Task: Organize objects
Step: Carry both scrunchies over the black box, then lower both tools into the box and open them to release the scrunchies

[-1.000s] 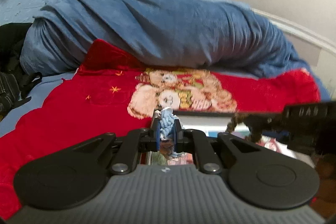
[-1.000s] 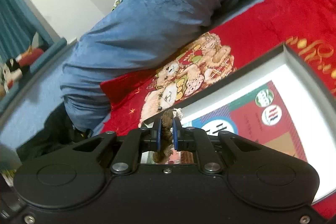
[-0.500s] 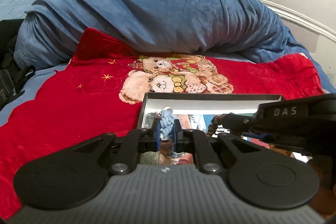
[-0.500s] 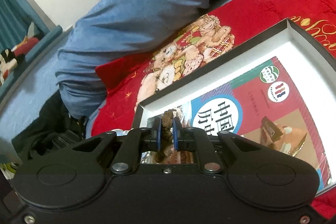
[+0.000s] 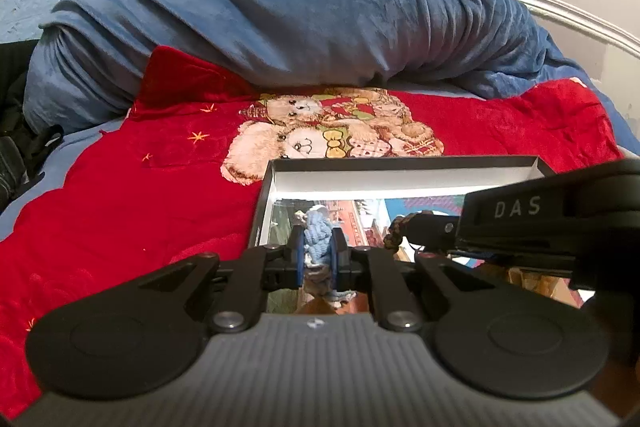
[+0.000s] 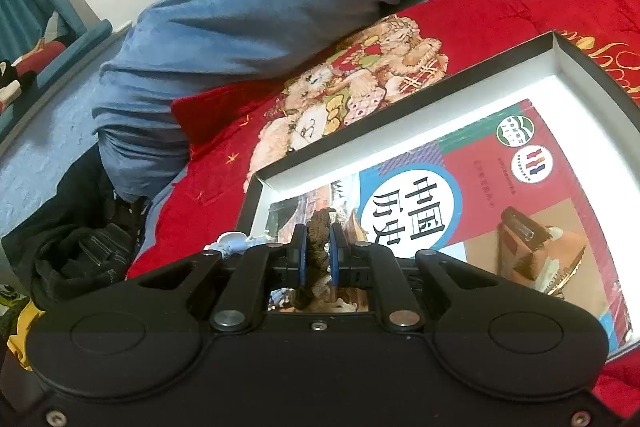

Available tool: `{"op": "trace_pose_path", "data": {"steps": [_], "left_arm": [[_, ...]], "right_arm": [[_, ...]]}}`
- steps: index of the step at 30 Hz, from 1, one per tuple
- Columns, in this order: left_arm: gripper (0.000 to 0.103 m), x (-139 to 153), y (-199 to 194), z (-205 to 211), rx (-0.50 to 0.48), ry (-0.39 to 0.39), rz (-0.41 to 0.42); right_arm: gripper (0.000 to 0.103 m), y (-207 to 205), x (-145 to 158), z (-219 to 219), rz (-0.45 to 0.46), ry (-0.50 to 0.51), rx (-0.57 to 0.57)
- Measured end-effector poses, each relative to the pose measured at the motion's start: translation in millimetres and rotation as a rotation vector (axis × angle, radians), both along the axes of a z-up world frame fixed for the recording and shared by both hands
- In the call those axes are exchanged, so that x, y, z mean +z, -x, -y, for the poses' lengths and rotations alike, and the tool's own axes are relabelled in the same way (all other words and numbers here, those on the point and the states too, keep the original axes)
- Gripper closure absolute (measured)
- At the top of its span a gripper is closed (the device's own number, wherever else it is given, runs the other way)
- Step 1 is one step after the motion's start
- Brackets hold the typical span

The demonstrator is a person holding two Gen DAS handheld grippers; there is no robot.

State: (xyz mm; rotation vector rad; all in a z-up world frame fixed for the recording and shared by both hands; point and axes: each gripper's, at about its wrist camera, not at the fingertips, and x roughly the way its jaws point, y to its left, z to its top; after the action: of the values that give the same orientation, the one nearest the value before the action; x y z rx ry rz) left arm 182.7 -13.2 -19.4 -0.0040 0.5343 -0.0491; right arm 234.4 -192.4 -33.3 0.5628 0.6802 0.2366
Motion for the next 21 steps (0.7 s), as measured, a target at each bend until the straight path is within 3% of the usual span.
{"op": "trace_pose_path", "data": {"steps": [7,21], "left_arm": [[0.085,-7.8,-3.8,-3.2,0.025,0.021,-0.036],[0.08,-7.2,-3.9,-10.3,0.029,0.078,-0.06]], "right_arm": [[0.091,4.4,3.3,-8.4,0.003,0.056,-0.021],[0.091,5.9,3.5,-7.9,-0.01,0.063,-0.02]]}}
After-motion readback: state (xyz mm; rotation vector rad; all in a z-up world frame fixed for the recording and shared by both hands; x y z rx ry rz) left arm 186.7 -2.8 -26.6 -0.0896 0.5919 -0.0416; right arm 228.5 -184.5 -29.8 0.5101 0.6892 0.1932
